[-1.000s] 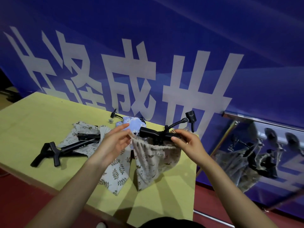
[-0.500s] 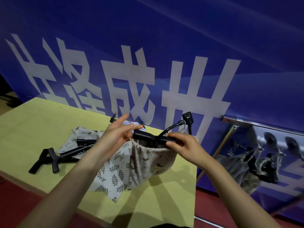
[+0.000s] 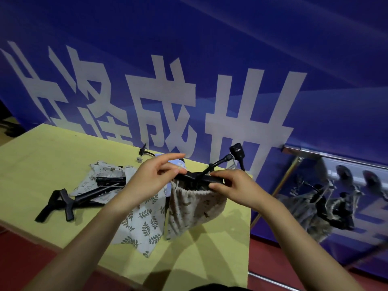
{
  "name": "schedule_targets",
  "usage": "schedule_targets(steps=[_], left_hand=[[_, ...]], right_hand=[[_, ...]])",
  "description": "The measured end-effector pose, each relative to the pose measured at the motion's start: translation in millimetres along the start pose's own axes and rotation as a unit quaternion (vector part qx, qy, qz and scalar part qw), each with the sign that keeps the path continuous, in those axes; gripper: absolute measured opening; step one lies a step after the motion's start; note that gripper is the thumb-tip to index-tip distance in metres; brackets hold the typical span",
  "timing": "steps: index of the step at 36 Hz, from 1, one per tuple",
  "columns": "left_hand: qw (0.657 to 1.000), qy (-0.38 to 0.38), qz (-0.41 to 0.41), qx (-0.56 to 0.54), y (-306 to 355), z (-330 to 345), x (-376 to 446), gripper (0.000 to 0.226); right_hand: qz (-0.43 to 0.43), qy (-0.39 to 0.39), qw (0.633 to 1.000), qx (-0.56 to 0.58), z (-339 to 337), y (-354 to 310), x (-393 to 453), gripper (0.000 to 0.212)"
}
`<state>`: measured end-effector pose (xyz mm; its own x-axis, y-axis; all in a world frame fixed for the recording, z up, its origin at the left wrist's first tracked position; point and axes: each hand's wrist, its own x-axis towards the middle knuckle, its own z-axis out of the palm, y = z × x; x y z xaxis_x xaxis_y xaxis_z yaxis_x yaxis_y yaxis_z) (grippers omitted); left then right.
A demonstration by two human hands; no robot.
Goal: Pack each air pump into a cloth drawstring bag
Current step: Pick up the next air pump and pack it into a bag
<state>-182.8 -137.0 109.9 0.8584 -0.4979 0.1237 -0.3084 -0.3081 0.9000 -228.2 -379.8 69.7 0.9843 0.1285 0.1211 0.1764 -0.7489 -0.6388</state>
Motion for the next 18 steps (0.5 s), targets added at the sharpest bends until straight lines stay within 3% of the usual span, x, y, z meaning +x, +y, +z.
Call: schedule_targets(steps=[5, 10, 18], left_hand=[[0.998, -0.021, 0.033, 0.050, 3, 14, 4, 0.041], [0.998, 0.029, 0.003, -0.049, -19, 5, 10, 0.051], [0.997, -0.074, -0.031, -0.004, -33, 22, 9, 0.068]], right_hand=[[-0.059, -0.041, 0.997, -0.022, 6, -13, 7, 0.028], [-0.005, -0.003, 0.998, 0.057, 10, -5, 9, 0.027], [0.013, 0.034, 0.971, 0.236, 25, 0, 7, 0.008]])
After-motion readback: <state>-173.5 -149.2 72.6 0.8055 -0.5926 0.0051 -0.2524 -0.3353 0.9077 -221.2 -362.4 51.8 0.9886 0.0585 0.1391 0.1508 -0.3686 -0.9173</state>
